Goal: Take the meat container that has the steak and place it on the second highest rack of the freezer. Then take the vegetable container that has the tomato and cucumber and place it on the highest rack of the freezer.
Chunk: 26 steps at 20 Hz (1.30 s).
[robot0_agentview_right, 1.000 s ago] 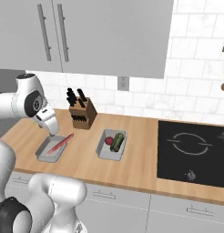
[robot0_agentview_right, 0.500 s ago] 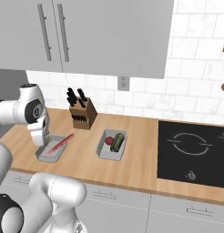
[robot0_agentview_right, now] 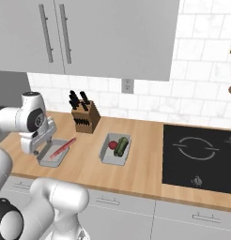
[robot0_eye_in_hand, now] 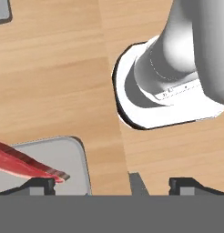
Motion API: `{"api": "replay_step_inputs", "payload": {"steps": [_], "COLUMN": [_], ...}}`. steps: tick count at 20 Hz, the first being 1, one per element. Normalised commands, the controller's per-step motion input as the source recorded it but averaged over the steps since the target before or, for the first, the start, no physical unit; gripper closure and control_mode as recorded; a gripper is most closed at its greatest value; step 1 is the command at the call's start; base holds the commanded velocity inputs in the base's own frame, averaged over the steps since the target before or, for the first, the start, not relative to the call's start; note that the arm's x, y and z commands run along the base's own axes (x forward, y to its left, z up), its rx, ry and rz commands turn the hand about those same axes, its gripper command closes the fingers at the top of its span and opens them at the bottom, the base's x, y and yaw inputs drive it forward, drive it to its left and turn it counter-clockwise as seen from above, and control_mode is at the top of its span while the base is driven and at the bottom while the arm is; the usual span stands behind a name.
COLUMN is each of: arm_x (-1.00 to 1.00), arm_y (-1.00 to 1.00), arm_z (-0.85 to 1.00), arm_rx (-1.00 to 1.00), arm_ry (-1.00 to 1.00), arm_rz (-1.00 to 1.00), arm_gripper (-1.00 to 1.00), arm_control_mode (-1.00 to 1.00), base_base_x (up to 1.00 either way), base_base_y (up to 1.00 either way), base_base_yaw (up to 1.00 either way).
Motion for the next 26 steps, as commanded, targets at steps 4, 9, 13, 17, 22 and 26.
{"api": "replay_step_inputs", "payload": {"steps": [4, 9, 13, 17, 22, 26], "arm_x": [0.06, 0.12, 0.21, 0.2, 0.14, 0.05], "arm_y": [0.32, 0.09, 0.0, 0.03, 0.06, 0.01], "arm_z": [-0.19, -0.35, -0.4, -0.27, -0.29, -0.29], "arm_rx": [-0.02, -0.02, 0.0, 0.0, 0.0, 0.0], "arm_ry": [-0.06, -0.09, -0.08, -0.05, -0.03, -0.03], "arm_rz": [-0.02, 0.0, 0.0, 0.0, 0.0, 0.0], "arm_gripper": [-1.0, -1.0, -1.0, -1.0, -1.0, -1.0], "arm_control_mode": [-1.0, -1.0, -1.0, -1.0, -1.0, -1.0], "base_base_x": [0.0, 0.0, 0.0, 0.0, 0.0, 0.0], "base_base_y": [0.0, 0.0, 0.0, 0.0, 0.0, 0.0], "base_base_yaw": [0.0, 0.0, 0.0, 0.0, 0.0, 0.0]}}
